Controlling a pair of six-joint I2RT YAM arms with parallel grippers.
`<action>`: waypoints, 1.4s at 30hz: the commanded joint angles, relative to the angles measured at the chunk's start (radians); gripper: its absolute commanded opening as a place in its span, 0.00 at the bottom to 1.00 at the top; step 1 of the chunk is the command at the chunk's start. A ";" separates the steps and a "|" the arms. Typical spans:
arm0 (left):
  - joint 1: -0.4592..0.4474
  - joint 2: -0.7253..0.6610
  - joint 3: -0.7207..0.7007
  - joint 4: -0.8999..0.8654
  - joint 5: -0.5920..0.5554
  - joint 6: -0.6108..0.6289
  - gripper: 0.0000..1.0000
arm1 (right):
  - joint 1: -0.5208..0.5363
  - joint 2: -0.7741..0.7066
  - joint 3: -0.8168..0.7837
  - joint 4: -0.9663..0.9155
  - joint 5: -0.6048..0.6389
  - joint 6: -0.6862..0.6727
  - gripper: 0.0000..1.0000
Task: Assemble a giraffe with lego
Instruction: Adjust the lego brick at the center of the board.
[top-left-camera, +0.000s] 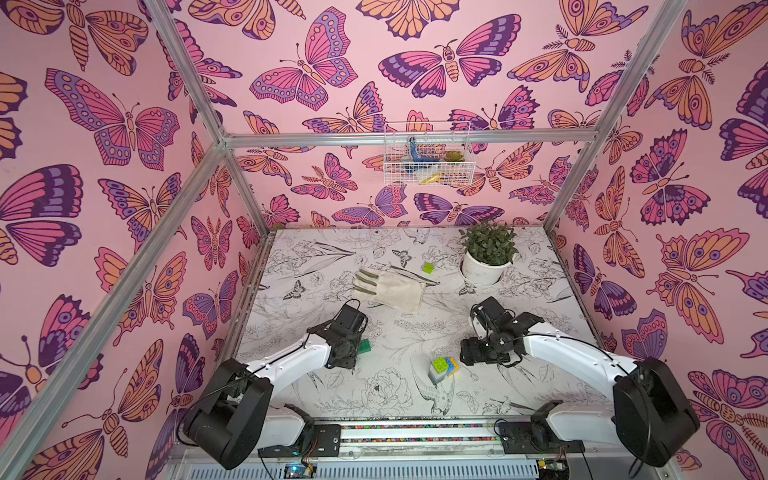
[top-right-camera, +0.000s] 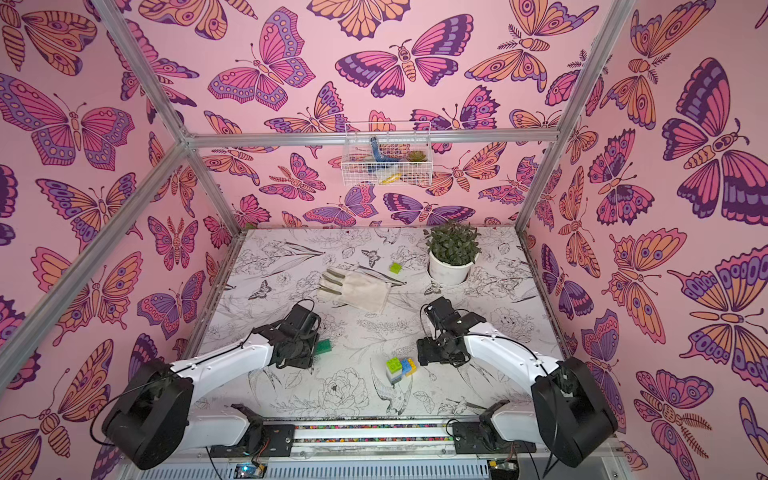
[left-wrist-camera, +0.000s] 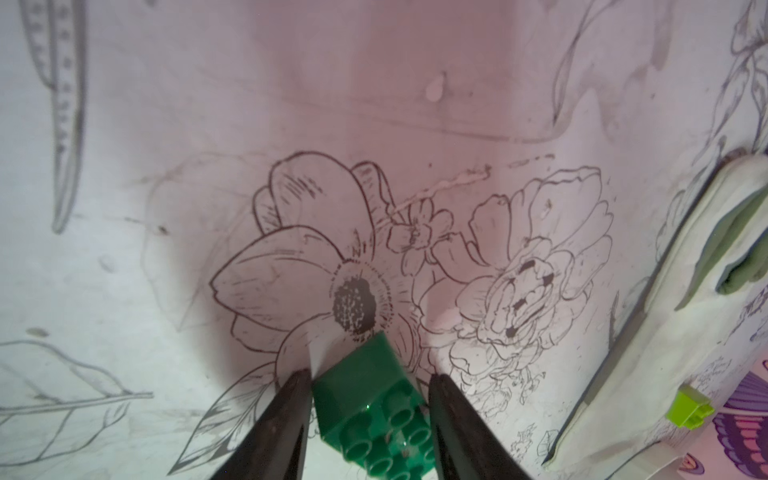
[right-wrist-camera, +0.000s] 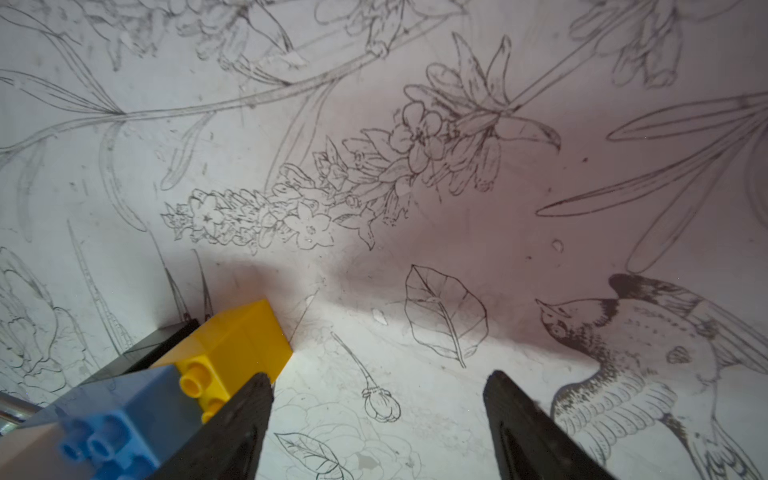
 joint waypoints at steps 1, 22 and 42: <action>0.014 0.042 -0.006 -0.105 -0.004 0.062 0.48 | -0.005 0.015 -0.016 0.050 -0.011 0.015 0.83; -0.071 0.152 0.093 -0.056 0.060 -0.031 0.47 | 0.031 0.046 -0.074 0.102 -0.068 -0.002 0.81; -0.143 0.254 0.167 0.045 0.061 -0.076 0.49 | 0.051 -0.244 0.137 -0.100 0.169 -0.146 0.88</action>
